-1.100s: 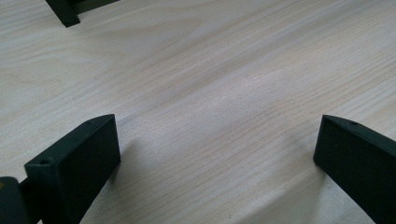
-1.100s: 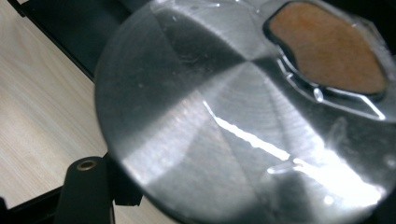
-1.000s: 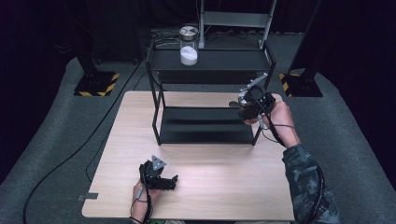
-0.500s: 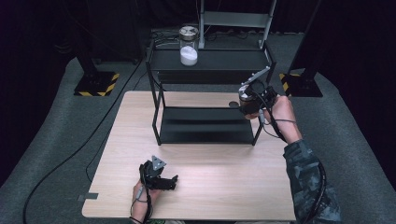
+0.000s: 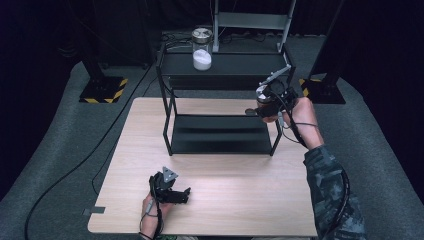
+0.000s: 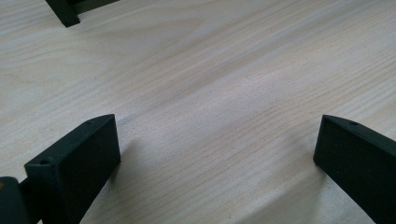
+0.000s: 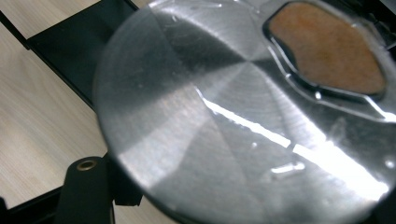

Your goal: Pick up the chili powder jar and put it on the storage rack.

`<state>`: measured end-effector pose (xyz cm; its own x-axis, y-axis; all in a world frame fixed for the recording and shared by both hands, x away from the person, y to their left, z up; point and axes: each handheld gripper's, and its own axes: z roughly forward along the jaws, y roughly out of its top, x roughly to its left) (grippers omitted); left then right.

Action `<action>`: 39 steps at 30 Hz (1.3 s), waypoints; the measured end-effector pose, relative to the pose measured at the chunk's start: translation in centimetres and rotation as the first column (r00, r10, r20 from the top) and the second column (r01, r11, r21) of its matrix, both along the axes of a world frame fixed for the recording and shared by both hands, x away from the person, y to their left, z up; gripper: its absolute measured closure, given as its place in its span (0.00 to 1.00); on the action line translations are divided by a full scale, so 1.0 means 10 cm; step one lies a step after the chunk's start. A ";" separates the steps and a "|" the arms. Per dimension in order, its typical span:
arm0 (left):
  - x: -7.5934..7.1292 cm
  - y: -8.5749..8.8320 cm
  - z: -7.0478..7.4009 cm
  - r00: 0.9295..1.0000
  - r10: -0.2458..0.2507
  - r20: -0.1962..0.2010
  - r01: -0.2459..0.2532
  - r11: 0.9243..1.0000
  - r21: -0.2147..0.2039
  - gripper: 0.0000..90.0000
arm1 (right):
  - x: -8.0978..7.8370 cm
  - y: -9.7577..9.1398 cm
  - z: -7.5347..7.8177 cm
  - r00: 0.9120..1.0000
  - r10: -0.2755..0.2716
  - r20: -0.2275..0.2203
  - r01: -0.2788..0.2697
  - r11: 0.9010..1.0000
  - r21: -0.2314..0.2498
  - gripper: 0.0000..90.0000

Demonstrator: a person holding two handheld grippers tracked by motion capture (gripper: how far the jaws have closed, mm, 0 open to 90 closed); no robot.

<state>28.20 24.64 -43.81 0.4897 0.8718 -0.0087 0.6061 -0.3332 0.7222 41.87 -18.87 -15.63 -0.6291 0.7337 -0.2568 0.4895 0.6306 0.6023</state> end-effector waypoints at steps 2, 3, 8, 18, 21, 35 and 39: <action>0.00 0.00 0.00 1.000 0.000 0.000 0.000 1.000 0.000 0.00 | 0.00 0.00 0.02 1.000 0.000 0.001 0.000 1.000 0.003 0.35; 0.00 0.00 0.00 1.000 0.000 0.000 0.000 1.000 0.000 0.00 | 0.00 0.00 0.03 1.000 0.002 0.003 -0.002 1.000 0.004 0.35; 0.00 0.00 0.00 1.000 0.000 0.000 0.000 1.000 0.000 0.00 | 0.00 -0.01 0.09 1.000 0.000 0.013 0.000 1.000 0.015 0.35; 0.00 0.00 0.00 1.000 0.000 0.000 0.000 1.000 0.000 0.00 | -0.01 0.00 0.18 1.000 0.000 0.031 0.000 1.000 0.026 0.35; 0.00 0.00 0.00 1.000 0.000 0.000 0.000 1.000 0.000 0.00 | -0.02 0.00 0.22 0.999 -0.001 0.037 0.000 0.999 0.033 0.35; 0.00 0.00 0.00 1.000 0.000 0.000 0.000 1.000 0.000 0.00 | -0.07 -0.01 0.42 0.997 -0.006 0.081 0.000 0.997 0.073 0.35; 0.00 0.00 0.00 1.000 0.000 0.000 0.000 1.000 0.000 0.00 | -0.07 0.00 0.46 0.996 -0.004 0.094 -0.004 0.996 0.084 0.35</action>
<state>28.20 24.64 -43.81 0.4899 0.8717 -0.0087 0.6060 -0.3334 0.7222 41.14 -18.86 -10.99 -0.6051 0.7552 -0.2521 0.4287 0.5759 0.6961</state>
